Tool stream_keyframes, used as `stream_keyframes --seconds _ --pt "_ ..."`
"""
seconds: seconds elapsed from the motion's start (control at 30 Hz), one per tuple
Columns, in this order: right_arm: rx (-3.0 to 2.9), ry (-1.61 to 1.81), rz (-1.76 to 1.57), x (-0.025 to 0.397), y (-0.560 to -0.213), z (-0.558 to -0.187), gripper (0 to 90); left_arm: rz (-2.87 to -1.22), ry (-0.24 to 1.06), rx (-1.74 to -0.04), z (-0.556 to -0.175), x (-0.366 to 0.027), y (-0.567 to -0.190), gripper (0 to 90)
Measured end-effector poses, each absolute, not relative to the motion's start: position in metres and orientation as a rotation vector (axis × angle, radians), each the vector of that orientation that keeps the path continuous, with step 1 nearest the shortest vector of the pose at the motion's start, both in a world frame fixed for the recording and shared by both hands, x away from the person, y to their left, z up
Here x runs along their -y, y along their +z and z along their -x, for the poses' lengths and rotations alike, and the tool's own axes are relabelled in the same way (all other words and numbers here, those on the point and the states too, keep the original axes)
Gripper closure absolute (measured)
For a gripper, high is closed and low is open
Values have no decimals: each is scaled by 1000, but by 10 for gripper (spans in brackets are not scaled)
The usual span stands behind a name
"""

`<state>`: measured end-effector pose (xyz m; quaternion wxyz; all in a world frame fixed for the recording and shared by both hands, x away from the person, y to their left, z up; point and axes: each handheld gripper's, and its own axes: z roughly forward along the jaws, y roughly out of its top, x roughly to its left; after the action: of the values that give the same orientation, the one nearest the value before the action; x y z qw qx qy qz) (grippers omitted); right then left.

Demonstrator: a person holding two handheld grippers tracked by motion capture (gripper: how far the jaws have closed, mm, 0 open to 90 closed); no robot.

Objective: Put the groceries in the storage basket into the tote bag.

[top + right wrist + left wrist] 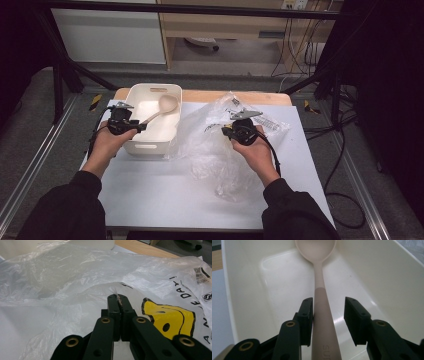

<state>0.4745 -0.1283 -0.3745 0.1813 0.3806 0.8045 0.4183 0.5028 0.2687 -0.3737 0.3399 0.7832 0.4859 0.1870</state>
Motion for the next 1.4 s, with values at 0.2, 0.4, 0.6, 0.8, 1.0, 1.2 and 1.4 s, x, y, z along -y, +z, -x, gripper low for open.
stream_keyframes --seconds 0.2,0.4,0.6,0.8,1.0,1.2,1.4 --pt "-2273 1180 -1075 129 -374 -474 900 -2046 485 -1283 -504 -270 -378 608" --pt "-2274 1182 -1074 130 -375 -474 900 -2041 477 -1288 -505 -269 -380 614" --pt "-2275 1182 -1089 132 -380 -473 900 -2041 484 -1302 -506 -270 -381 607" --pt "-2277 1180 -1090 133 -380 -472 900 -2047 470 -1307 -507 -271 -382 689" --pt "-2273 1182 -1088 133 -380 -473 900 -2047 471 -1314 -507 -271 -382 694" --pt "-2275 1179 -1086 133 -380 -472 900 -2056 519 -1309 -503 -270 -378 697" --pt "-2277 1178 -1087 133 -380 -473 900 -2008 545 -1302 -497 -277 -373 699"
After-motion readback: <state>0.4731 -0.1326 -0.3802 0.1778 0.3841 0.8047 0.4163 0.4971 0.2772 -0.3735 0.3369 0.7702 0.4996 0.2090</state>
